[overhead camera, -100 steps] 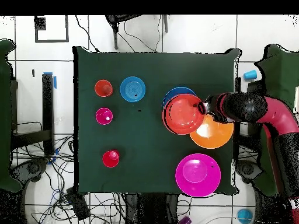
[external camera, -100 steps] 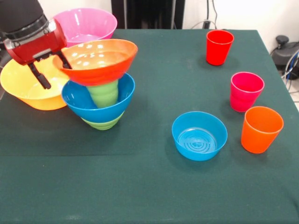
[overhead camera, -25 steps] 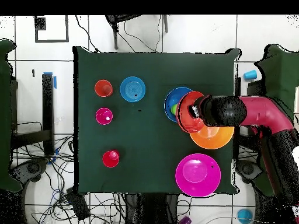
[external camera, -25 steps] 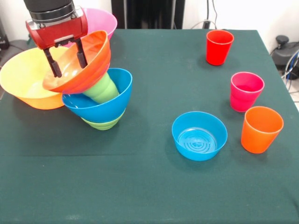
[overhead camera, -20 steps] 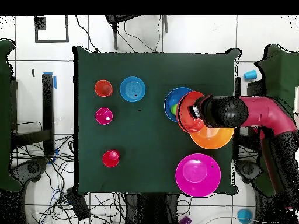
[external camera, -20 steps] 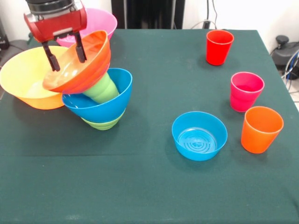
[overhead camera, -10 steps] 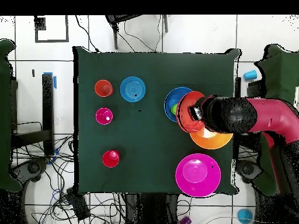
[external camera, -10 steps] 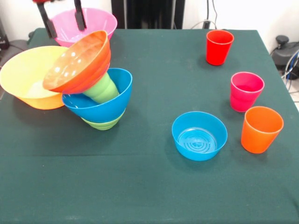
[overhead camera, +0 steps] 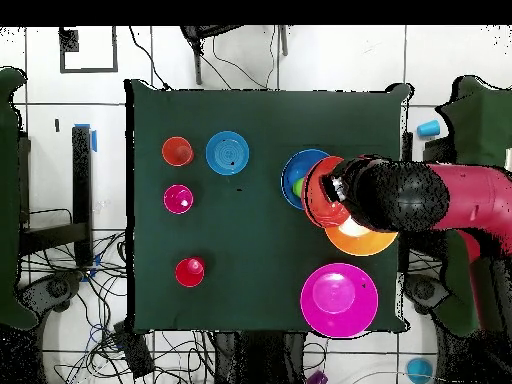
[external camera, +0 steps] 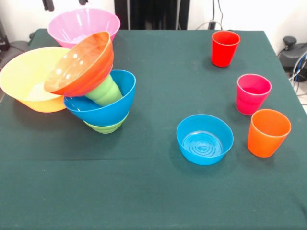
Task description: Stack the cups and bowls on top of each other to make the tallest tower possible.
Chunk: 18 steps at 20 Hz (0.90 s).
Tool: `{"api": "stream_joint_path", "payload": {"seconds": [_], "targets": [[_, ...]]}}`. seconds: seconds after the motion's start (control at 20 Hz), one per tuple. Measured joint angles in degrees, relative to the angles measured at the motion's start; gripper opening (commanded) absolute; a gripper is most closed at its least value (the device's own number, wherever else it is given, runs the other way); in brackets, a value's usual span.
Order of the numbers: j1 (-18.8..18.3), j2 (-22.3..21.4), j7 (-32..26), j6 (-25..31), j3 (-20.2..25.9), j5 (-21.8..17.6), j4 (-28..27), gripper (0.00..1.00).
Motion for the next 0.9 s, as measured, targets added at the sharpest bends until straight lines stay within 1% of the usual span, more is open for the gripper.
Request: {"api": "stream_joint_path", "payload": {"seconds": [0.05, 0.35, 0.45, 0.6, 0.65, 0.9], "targets": [[0.79, -0.98, 0.00, 0.00, -0.17, 0.78, 0.00, 1.00], [3.12, -3.92, 0.00, 0.23, -0.88, 2.57, 0.02, 1.00], [4.79, -5.73, 0.01, 0.50, -1.50, 3.68, 0.03, 1.00], [6.70, -6.94, 0.21, 0.50, -2.45, 4.17, 0.05, 1.00], [8.00, -7.62, 0.61, 0.50, -3.11, 4.50, 0.05, 1.00], [11.92, -9.10, 2.47, 0.49, -5.01, 5.81, 0.05, 1.00]]}}
